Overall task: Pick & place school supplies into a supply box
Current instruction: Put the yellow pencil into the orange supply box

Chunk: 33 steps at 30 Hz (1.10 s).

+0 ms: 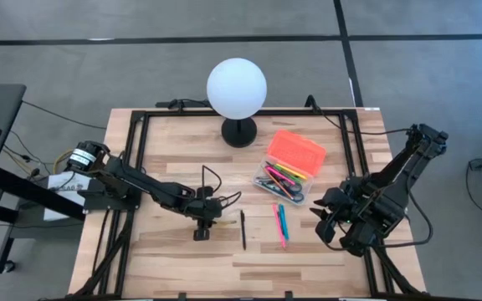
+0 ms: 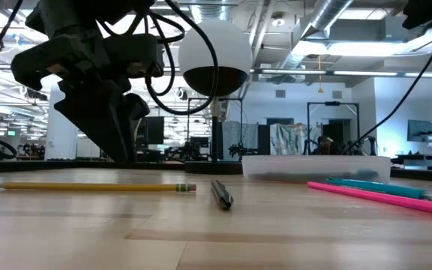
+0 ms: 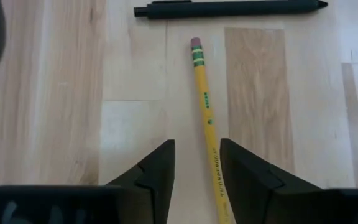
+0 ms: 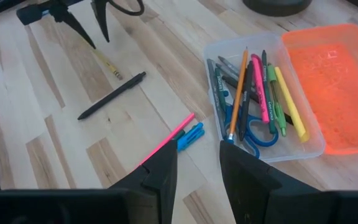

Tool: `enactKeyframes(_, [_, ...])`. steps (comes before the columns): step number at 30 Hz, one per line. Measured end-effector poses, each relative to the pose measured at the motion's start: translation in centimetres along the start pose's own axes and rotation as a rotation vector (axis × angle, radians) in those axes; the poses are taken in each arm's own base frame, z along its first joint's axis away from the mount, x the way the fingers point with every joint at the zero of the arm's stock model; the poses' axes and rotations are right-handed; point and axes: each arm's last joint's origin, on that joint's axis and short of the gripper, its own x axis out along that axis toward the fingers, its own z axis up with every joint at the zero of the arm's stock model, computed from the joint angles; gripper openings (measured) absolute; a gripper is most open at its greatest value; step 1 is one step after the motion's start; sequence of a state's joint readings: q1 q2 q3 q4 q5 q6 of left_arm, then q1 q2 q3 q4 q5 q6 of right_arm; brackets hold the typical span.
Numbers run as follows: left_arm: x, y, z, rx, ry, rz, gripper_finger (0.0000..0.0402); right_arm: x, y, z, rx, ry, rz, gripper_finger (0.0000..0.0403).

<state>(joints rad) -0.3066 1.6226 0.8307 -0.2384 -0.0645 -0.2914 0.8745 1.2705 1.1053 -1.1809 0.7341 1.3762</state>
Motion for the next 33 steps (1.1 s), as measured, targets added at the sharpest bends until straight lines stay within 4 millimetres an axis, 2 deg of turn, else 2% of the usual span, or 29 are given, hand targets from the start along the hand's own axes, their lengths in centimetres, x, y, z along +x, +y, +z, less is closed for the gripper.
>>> enactKeyframes(5, [0.6,-0.1,-0.5,0.013,0.05,-0.03,0.0116,0.0,0.0,0.0,0.001,0.0,0.0,0.0113])
enactKeyframes(7, [1.5,-0.3,-0.5,0.011,0.057,-0.053,0.0116,0.0,0.0,0.0,0.003,-0.001,0.0,0.0113])
enactKeyframes(15, [2.9,-0.6,-1.0,-0.009,0.109,-0.037,0.0116,0.1,0.2,-0.1,0.001,0.001,-0.002,0.0113])
enactKeyframes(25, [2.9,-0.3,-1.9,-0.122,0.189,0.064,0.0111,0.2,0.2,-0.1,-0.002,0.003,-0.005,0.0113])
enactKeyframes(33, [2.9,-0.1,-2.0,-0.211,0.175,0.136,0.007,0.2,0.3,-0.1,0.0,0.002,-0.003,0.0113])
